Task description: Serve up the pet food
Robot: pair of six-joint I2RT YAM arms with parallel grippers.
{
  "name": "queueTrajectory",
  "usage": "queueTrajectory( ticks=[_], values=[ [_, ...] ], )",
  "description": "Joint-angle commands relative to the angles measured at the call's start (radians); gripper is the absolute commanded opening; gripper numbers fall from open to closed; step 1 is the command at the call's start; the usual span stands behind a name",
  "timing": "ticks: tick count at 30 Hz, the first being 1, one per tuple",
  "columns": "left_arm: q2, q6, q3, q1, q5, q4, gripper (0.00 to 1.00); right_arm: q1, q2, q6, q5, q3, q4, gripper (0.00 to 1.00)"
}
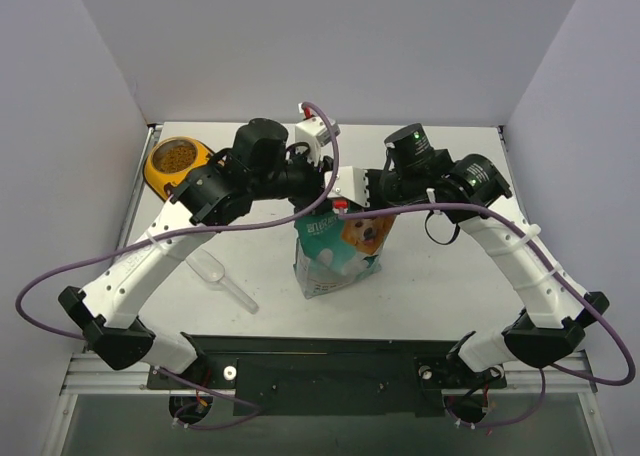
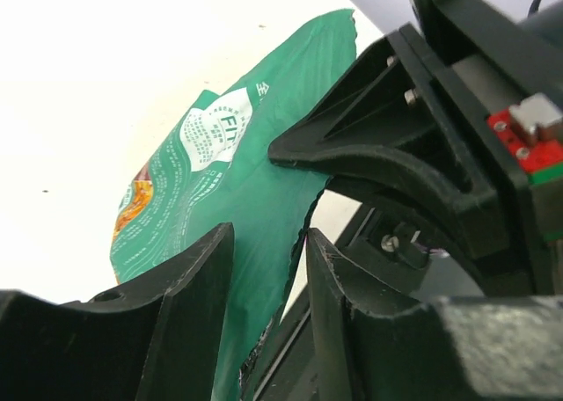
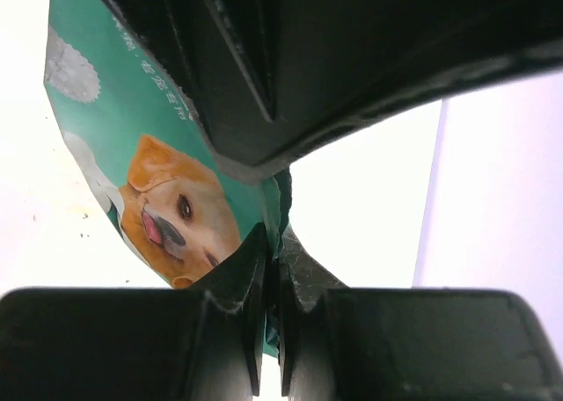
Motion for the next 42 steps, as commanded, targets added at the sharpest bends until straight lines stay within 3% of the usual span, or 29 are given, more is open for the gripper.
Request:
queueTrajectory(
  ticks=[1,6,9,10,11,15,20,24,32,33,35,37,42],
  values=[
    [-0.053,0.173,-0.045,-0.065,-0.119,-0.023,0.49,-0.031,-0.027,0.019,-0.003,0.018,-0.011,0.0],
    [-0.105,0.287,-0.174,-0.131,-0.216,0.103,0.5,-0.034,-0.033,0.049,-0.026,0.001,0.026,0.0],
    [-0.143,0.35,-0.243,-0.168,-0.285,0.175,0.46,-0.032,-0.036,0.062,-0.028,-0.008,0.04,0.0],
    [-0.155,0.377,-0.272,-0.177,-0.329,0.212,0.42,-0.032,-0.038,0.062,-0.029,-0.008,0.045,0.0],
    [-0.177,0.388,-0.283,-0.18,-0.34,0.226,0.31,-0.032,-0.038,0.063,-0.028,-0.01,0.048,0.0],
    [-0.212,0.433,-0.315,-0.19,-0.347,0.246,0.0,-0.045,-0.044,0.074,-0.034,-0.017,0.06,0.0],
    [-0.206,0.353,-0.277,-0.141,-0.148,0.194,0.0,-0.062,-0.061,0.069,-0.069,-0.06,0.065,0.0],
    [-0.217,0.221,-0.304,-0.082,0.011,0.301,0.0,-0.039,-0.058,0.066,-0.094,-0.073,0.06,0.2],
    [-0.223,0.105,-0.343,-0.035,0.166,0.396,0.0,0.058,-0.021,0.055,0.0,-0.045,0.059,0.31],
    [-0.223,0.095,-0.349,-0.032,0.163,0.396,0.0,0.069,-0.016,0.052,0.011,-0.044,0.059,0.3],
    [-0.229,0.082,-0.352,-0.019,0.138,0.382,0.0,0.076,-0.009,0.034,0.075,-0.039,0.06,0.05],
    [-0.254,0.074,-0.361,-0.009,0.103,0.358,0.0,0.07,-0.019,0.019,0.113,-0.053,0.059,0.0],
    [-0.31,0.094,-0.41,-0.006,0.029,0.286,0.4,0.012,-0.042,0.032,0.034,-0.039,0.06,0.0]
  ],
)
